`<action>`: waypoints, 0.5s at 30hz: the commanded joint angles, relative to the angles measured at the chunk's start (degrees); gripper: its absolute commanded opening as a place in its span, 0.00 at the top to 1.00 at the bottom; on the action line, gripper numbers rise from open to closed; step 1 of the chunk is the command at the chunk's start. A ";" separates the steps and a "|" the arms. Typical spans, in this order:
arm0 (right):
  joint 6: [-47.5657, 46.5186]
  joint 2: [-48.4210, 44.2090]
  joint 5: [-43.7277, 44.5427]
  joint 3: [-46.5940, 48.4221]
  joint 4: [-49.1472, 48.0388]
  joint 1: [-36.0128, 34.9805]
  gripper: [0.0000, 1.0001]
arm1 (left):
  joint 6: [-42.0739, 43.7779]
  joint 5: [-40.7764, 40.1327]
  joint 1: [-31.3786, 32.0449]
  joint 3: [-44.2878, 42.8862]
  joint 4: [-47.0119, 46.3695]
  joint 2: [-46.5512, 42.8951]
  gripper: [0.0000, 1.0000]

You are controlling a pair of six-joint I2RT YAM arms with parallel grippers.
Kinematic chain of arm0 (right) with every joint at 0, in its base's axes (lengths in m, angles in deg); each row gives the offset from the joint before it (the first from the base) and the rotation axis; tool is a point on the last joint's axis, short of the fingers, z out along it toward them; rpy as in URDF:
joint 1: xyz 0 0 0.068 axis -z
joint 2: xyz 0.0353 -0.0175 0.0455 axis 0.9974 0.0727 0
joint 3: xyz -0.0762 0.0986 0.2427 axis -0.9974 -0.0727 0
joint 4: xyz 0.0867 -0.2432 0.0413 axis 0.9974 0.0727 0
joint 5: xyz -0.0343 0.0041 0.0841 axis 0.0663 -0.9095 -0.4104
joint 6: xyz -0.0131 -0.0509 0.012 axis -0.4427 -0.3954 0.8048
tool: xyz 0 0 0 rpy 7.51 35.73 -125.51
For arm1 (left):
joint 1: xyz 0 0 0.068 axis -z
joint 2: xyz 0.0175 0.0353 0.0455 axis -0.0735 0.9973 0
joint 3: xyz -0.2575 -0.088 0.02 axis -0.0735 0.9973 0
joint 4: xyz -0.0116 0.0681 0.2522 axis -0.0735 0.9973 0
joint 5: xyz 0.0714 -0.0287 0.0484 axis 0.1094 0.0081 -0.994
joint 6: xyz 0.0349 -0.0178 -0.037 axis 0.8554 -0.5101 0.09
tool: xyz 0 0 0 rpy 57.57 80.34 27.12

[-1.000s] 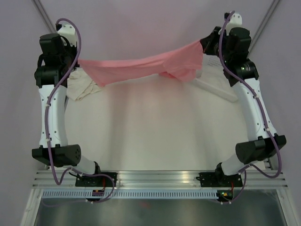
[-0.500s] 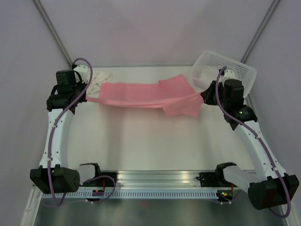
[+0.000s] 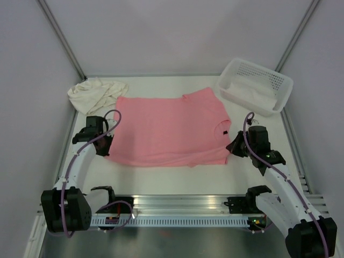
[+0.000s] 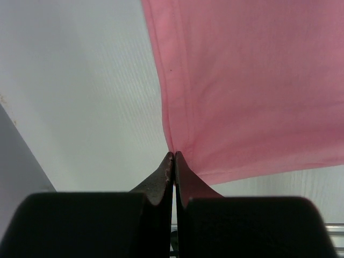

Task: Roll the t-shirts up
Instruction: Fold the tshirt

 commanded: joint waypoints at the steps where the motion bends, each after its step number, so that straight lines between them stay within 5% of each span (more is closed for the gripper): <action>1: 2.50 -1.59 0.26 -0.57 -1.26 0.13 1.00 | 1.74 -0.16 -0.23 0.24 -3.52 -1.02 0.98; 15: -0.83 23.45 3.43 7.59 -19.97 0.13 1.00 | -1.69 0.01 -0.23 -11.88 -13.27 15.67 0.98</action>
